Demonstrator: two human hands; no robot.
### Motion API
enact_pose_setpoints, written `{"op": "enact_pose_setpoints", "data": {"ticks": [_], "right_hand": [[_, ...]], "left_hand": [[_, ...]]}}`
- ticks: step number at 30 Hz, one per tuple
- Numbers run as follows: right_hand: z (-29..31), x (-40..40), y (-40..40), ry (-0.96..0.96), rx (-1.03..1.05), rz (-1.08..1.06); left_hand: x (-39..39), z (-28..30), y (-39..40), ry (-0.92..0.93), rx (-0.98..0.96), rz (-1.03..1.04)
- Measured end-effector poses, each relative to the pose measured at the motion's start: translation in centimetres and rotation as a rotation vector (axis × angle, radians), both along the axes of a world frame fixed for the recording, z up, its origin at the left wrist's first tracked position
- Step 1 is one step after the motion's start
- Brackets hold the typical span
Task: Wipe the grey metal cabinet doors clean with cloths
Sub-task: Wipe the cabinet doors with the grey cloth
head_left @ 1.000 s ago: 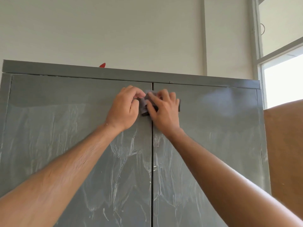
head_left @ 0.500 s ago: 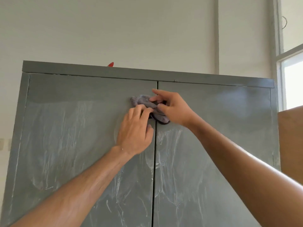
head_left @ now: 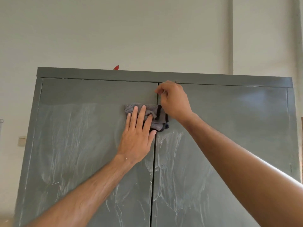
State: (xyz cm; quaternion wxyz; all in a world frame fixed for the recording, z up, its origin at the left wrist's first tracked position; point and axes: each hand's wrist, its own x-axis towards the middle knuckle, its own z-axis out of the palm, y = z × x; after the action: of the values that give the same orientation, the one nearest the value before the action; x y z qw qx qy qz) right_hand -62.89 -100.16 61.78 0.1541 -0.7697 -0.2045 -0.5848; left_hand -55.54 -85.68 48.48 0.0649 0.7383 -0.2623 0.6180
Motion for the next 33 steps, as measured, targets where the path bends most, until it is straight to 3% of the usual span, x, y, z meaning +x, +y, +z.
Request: {"op": "enact_pose_setpoints", "data": {"ticks": [6, 12, 17, 19, 23, 25, 29, 31, 33], "right_hand": [[0.2, 2.7, 0.1, -0.118, 0.074, 0.046], [-0.5, 4.2, 0.5, -0.208, 0.117, 0.0], [-1.7, 4.8, 1.7, -0.192, 0.08, -0.117], [-1.7, 4.9, 2.0, -0.212, 0.087, -0.166], [-1.3, 5.3, 2.6, -0.224, 0.084, -0.247], [-1.6, 5.6, 3.5, -0.212, 0.01, -0.302], [-1.7, 6.3, 5.1, -0.214, -0.115, -0.377], [-1.3, 6.3, 5.6, -0.235, -0.046, -0.374], [-1.4, 6.5, 6.0, -0.264, -0.011, -0.389]], "left_hand": [[0.1, 5.3, 2.3, -0.026, -0.279, -0.087], [1.3, 0.2, 6.1, -0.155, -0.028, -0.098], [1.1, 6.6, 7.8, -0.1, -0.31, -0.081], [0.8, 6.3, 5.9, -0.147, -0.27, -0.1], [1.6, 0.0, 7.3, -0.243, 0.02, -0.145], [2.3, 1.0, 9.7, -0.246, -0.032, -0.111], [1.8, 6.4, 10.0, -0.15, -0.332, -0.113], [1.5, 5.2, 9.0, -0.182, -0.275, -0.14], [1.8, 1.6, 10.2, -0.224, -0.075, -0.126]]}}
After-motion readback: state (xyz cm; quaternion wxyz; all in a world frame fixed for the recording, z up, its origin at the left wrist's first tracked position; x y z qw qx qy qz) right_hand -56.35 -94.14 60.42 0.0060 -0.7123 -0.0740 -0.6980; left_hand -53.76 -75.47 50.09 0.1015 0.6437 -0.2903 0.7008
